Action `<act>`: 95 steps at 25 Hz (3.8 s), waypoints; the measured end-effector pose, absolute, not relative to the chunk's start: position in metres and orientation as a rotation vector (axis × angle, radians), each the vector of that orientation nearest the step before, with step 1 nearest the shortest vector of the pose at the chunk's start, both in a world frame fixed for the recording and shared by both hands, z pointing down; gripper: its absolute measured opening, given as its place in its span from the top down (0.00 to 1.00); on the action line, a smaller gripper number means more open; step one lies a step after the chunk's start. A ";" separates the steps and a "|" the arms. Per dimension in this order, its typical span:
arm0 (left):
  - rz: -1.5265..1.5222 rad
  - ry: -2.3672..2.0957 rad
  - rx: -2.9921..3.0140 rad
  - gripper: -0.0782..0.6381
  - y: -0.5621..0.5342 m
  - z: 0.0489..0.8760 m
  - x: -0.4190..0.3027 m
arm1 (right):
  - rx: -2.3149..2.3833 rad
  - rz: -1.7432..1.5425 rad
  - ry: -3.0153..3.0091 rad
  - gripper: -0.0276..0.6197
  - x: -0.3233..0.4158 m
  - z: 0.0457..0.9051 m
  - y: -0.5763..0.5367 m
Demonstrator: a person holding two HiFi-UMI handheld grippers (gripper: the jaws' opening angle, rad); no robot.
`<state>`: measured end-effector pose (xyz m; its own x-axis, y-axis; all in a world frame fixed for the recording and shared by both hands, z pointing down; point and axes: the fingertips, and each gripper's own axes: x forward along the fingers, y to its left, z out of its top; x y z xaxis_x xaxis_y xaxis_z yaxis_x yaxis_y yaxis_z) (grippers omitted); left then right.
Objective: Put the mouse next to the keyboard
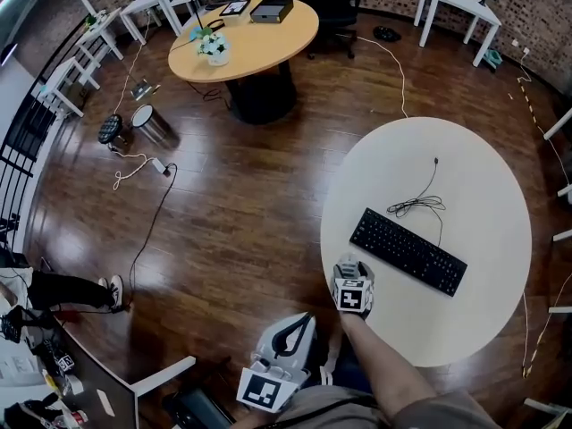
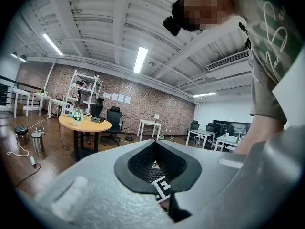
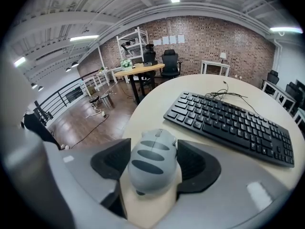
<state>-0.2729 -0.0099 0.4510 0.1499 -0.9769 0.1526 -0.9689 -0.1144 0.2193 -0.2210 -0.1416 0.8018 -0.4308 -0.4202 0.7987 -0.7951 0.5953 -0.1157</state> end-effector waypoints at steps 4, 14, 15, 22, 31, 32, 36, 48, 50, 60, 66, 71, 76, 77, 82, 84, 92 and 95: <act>-0.009 -1.909 2.165 0.89 -0.004 0.448 -0.273 | 0.975 0.633 -2.068 0.49 -0.212 0.800 -0.142; -0.021 -1.928 2.177 0.89 -0.005 0.439 -0.250 | 0.980 0.662 -2.045 0.49 -0.181 0.796 -0.139; -0.017 -1.926 2.180 0.89 -0.004 0.439 -0.247 | 0.978 0.666 -2.044 0.49 -0.178 0.797 -0.138; -0.021 -1.892 2.205 0.89 -0.008 0.435 -0.223 | 0.975 0.664 -2.028 0.49 -0.147 0.797 -0.125; -0.008 -1.863 2.247 0.89 -0.006 0.430 -0.185 | 0.964 0.638 -2.025 0.49 -0.112 0.796 -0.108; -0.007 -1.857 2.252 0.89 -0.006 0.430 -0.180 | 0.964 0.643 -2.023 0.49 -0.108 0.796 -0.107; -0.008 -1.842 2.268 0.89 -0.005 0.430 -0.165 | 0.977 0.671 -2.013 0.49 -0.093 0.795 -0.101; 0.012 -1.771 2.320 0.89 -0.019 0.438 -0.126 | 0.995 0.698 -1.973 0.49 -0.037 0.799 -0.094; 0.008 -1.758 2.330 0.89 -0.020 0.438 -0.118 | 1.000 0.698 -1.971 0.49 -0.026 0.799 -0.091; 0.014 -1.698 2.369 0.89 -0.032 0.438 -0.080 | 1.064 0.727 -1.955 0.49 0.026 0.798 -0.094; 0.012 -1.647 2.400 0.89 -0.038 0.437 -0.056 | 1.109 0.780 -1.925 0.49 0.053 0.796 -0.094; 0.003 -1.589 2.439 0.89 -0.047 0.436 -0.032 | 1.112 0.781 -1.918 0.49 0.070 0.797 -0.097; 0.005 -1.557 2.460 0.89 -0.057 0.439 -0.013 | 1.143 0.799 -1.907 0.49 0.094 0.799 -0.104; 0.007 -1.549 2.465 0.89 -0.059 0.439 -0.009 | 1.154 0.810 -1.901 0.49 0.099 0.799 -0.105; 0.010 -1.506 2.486 0.89 -0.069 0.437 0.010 | 1.191 0.824 -1.882 0.49 0.122 0.798 -0.118; 0.001 -1.492 2.486 0.89 -0.072 0.436 0.018 | 1.203 0.837 -1.869 0.49 0.134 0.798 -0.120; 0.015 -1.473 2.499 0.89 -0.083 0.439 0.041 | 1.258 0.862 -1.839 0.49 0.180 0.798 -0.132; 0.013 -1.462 2.505 0.89 -0.087 0.442 0.052 | 1.273 0.861 -1.845 0.49 0.194 0.801 -0.137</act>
